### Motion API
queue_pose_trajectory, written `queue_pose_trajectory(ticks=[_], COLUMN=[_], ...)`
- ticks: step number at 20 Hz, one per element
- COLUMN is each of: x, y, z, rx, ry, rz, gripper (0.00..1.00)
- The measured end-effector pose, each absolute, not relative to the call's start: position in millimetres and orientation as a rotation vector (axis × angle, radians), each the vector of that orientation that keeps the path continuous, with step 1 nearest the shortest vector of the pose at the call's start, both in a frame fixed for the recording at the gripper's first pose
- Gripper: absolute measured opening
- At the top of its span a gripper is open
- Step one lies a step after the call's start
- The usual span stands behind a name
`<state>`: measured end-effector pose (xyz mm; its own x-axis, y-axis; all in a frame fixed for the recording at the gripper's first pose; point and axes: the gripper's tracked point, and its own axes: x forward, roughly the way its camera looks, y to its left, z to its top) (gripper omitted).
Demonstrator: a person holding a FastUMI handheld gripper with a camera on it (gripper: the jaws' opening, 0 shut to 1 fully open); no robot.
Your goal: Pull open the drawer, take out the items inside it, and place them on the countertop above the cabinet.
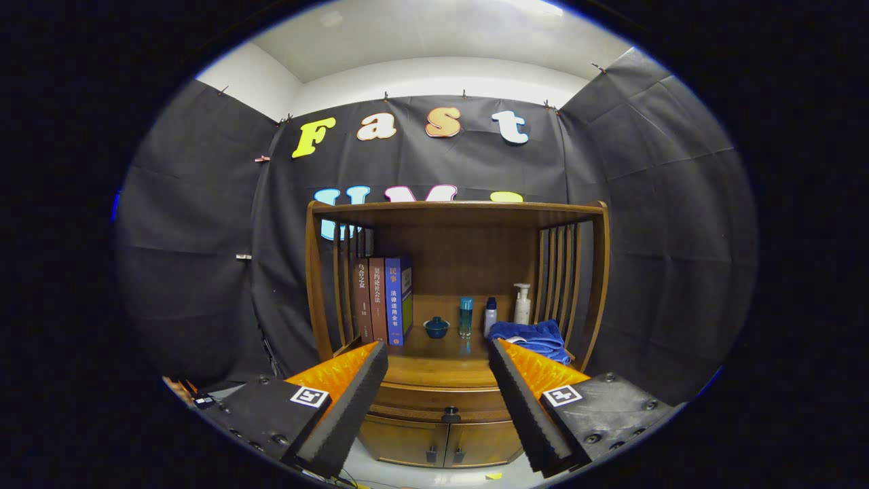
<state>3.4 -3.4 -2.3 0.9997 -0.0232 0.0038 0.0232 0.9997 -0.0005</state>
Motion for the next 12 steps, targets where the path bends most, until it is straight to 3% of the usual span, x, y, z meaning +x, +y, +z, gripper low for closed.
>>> queue_pose_trajectory(ticks=[12], x=[4.4], y=[-5.2], z=[-1.2], rx=[-0.006], ry=[-0.010], rz=[-0.028], gripper=[0.99])
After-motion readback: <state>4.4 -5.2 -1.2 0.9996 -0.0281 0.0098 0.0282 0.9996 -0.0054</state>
